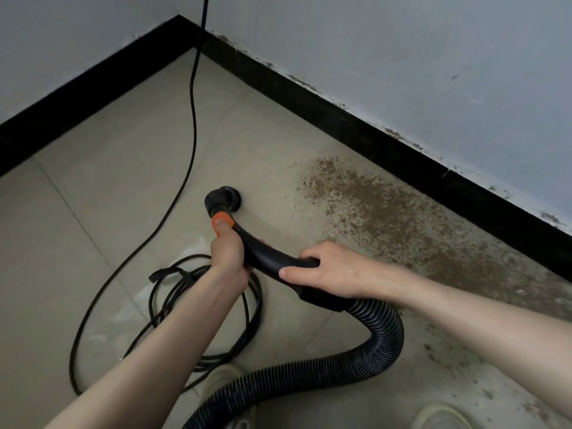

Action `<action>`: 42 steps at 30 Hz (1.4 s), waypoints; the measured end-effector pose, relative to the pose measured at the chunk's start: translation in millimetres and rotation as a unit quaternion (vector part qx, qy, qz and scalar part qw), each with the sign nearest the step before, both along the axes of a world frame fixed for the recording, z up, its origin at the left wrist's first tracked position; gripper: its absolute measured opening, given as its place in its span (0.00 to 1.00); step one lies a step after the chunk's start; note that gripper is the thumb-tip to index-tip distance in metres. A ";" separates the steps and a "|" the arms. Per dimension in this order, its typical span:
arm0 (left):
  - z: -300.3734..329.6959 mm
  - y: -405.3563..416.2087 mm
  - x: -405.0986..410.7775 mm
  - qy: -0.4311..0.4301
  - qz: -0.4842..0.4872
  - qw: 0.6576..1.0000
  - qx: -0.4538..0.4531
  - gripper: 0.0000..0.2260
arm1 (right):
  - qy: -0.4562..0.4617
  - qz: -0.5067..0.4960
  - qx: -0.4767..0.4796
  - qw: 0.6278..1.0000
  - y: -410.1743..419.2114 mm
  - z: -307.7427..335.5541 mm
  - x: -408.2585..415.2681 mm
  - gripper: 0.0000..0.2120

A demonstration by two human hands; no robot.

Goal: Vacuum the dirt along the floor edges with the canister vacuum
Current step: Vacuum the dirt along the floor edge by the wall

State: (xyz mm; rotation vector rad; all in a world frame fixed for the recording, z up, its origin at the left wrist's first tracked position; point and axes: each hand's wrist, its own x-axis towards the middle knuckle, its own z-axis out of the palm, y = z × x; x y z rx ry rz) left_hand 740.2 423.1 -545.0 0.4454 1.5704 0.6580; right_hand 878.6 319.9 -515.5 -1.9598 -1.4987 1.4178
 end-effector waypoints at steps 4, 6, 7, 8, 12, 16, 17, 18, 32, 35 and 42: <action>-0.6 0.5 7.7 -0.007 -0.019 1.000 -0.010 0.20 | 0.000 -0.026 0.002 1.000 -6.1 -0.4 2.3 0.20; -0.9 2.1 12.8 -0.009 -0.030 0.999 -0.007 0.20 | -0.003 -0.037 0.004 0.999 -8.0 0.0 3.8 0.20; -0.7 3.3 15.2 -0.011 -0.037 0.999 -0.006 0.19 | -0.002 -0.043 0.004 0.999 -8.2 0.5 4.5 0.20; 0.0 4.6 17.6 -0.015 -0.042 0.999 -0.006 0.19 | -0.002 -0.050 0.003 0.999 -8.1 1.0 5.5 0.19; 2.7 13.1 26.1 -0.027 -0.067 0.997 -0.015 0.22 | -0.024 -0.075 0.005 0.997 -5.4 3.2 6.8 0.21; 4.8 23.9 39.2 -0.035 -0.111 0.993 -0.030 0.25 | -0.064 -0.101 0.015 0.993 -3.0 4.9 6.9 0.21; 5.3 25.6 43.7 -0.036 -0.122 0.991 -0.031 0.25 | -0.068 -0.107 0.016 0.992 -2.8 5.6 8.0 0.21; 5.5 27.0 48.1 -0.037 -0.133 0.990 -0.032 0.25 | -0.069 -0.113 0.015 0.991 -2.9 6.4 9.4 0.21; -3.7 34.0 90.0 -0.072 -0.201 0.976 -0.046 0.18 | -0.088 -0.167 -0.011 0.982 -11.0 10.5 28.2 0.19; -4.2 34.5 106.1 -0.067 -0.231 0.970 -0.039 0.19 | -0.085 -0.186 -0.009 0.979 -14.5 9.0 36.9 0.18; -10.8 28.2 140.9 -0.056 -0.288 0.956 -0.020 0.21 | -0.108 -0.232 -0.017 0.966 -26.9 -0.2 51.7 0.19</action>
